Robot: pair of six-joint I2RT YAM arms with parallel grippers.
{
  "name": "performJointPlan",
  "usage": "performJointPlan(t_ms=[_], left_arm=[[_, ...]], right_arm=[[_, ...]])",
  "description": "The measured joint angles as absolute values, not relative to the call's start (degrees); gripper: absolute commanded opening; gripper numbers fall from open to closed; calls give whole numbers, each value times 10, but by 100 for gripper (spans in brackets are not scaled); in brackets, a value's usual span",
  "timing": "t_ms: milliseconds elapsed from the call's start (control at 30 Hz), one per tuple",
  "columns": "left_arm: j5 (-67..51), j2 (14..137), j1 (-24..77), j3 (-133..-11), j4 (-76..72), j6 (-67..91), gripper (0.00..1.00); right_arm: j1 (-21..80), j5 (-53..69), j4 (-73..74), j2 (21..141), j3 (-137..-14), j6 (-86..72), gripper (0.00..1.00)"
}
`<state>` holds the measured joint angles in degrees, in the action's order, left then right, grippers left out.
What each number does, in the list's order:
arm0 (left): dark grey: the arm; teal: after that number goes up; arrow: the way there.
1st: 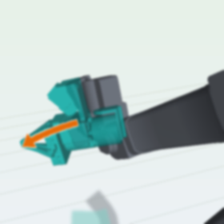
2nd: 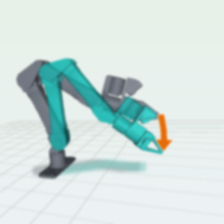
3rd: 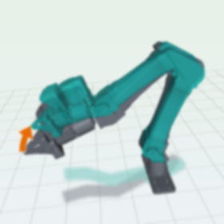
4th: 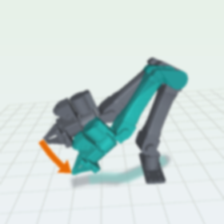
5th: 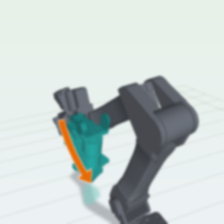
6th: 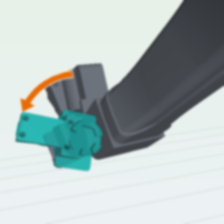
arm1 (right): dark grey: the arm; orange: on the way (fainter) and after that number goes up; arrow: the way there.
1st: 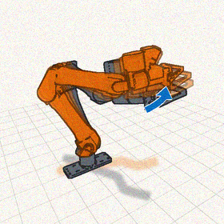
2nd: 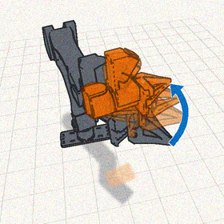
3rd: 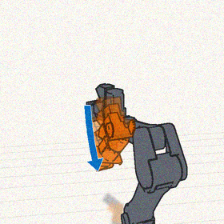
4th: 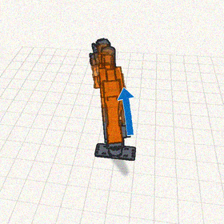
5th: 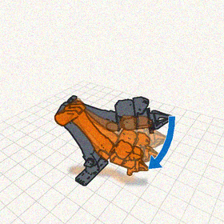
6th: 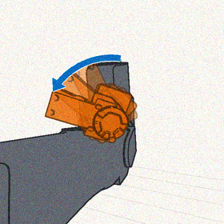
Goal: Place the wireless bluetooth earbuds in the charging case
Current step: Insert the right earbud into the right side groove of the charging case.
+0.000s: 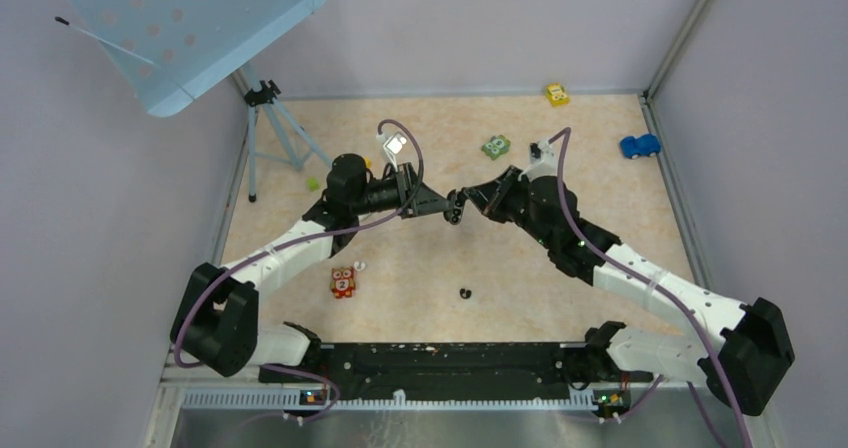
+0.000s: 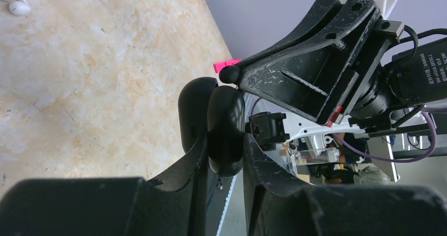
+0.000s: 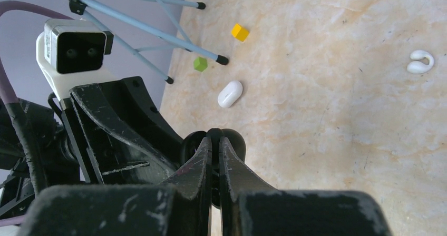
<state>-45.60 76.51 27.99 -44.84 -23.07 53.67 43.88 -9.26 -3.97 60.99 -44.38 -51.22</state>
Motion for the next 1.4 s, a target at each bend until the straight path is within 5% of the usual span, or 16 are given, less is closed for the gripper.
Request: performJointPlan(t_ms=[1400], left_arm=[[-447,765,280,-448,-217,532,0]], right_arm=[[455,-105,-21,628,-444,-532,0]])
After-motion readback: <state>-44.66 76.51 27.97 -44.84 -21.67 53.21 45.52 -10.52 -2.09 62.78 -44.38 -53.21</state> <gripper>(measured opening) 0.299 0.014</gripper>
